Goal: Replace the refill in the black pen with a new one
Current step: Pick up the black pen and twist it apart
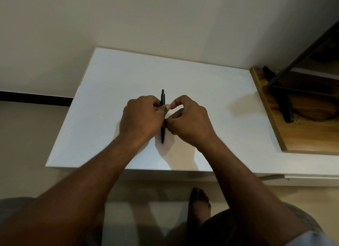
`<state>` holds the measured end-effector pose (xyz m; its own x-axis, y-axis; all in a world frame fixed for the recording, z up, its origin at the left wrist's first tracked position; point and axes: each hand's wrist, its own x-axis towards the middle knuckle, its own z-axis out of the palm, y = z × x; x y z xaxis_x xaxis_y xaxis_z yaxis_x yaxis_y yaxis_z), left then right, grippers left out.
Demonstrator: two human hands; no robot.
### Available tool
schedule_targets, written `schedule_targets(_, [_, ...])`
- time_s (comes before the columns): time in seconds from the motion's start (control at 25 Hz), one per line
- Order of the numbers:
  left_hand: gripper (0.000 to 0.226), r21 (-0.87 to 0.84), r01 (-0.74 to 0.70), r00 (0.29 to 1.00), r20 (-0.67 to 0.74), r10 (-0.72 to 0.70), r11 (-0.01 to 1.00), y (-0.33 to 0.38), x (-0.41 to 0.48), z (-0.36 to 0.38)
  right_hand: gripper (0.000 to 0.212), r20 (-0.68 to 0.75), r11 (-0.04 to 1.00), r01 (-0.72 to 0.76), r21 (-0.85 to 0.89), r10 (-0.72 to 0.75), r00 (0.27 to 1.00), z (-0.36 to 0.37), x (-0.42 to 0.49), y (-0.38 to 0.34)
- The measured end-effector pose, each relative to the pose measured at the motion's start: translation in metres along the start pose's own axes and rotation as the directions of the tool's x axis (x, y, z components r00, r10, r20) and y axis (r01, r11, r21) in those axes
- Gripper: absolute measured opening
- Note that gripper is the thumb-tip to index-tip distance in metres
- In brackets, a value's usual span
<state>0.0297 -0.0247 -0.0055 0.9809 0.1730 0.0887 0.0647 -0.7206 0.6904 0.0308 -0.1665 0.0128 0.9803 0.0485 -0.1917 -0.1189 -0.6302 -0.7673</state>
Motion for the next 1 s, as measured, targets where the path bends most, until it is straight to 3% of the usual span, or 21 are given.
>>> schedule_targets(0.08, [0.028, -0.007, 0.001, 1.0, 0.003, -0.001, 1.0, 0.001, 0.0, -0.002, 0.031, 0.007, 0.999, -0.017, 0.036, 0.017, 1.0, -0.008, 0.003, -0.001])
schedule_targets(0.24, [0.026, -0.031, -0.018, 0.999, 0.037, 0.019, 0.999, 0.002, -0.001, -0.003, 0.012, -0.14, 0.993, 0.003, 0.118, 0.013, 0.99, -0.024, 0.012, 0.0])
schedule_targets(0.32, [0.024, -0.082, -0.053, 0.996, 0.069, 0.059, 0.995, 0.004, -0.002, -0.002, 0.013, -0.172, 0.981, -0.005, 0.193, 0.039, 0.984, -0.027, 0.013, 0.001])
schedule_targets(0.56, [0.022, -0.18, -0.145, 0.977, 0.131, 0.17, 0.973, 0.007, -0.007, 0.0, 0.027, -0.06, 0.879, -0.123, 0.461, 0.169, 0.984, -0.031, 0.015, 0.004])
schedule_targets(1.0, [0.017, -0.241, -0.124, 0.976, 0.144, 0.162, 0.963, 0.012, -0.004, -0.002, 0.025, -0.035, 0.787, -0.155, 0.597, 0.219, 0.975, -0.034, 0.016, 0.005])
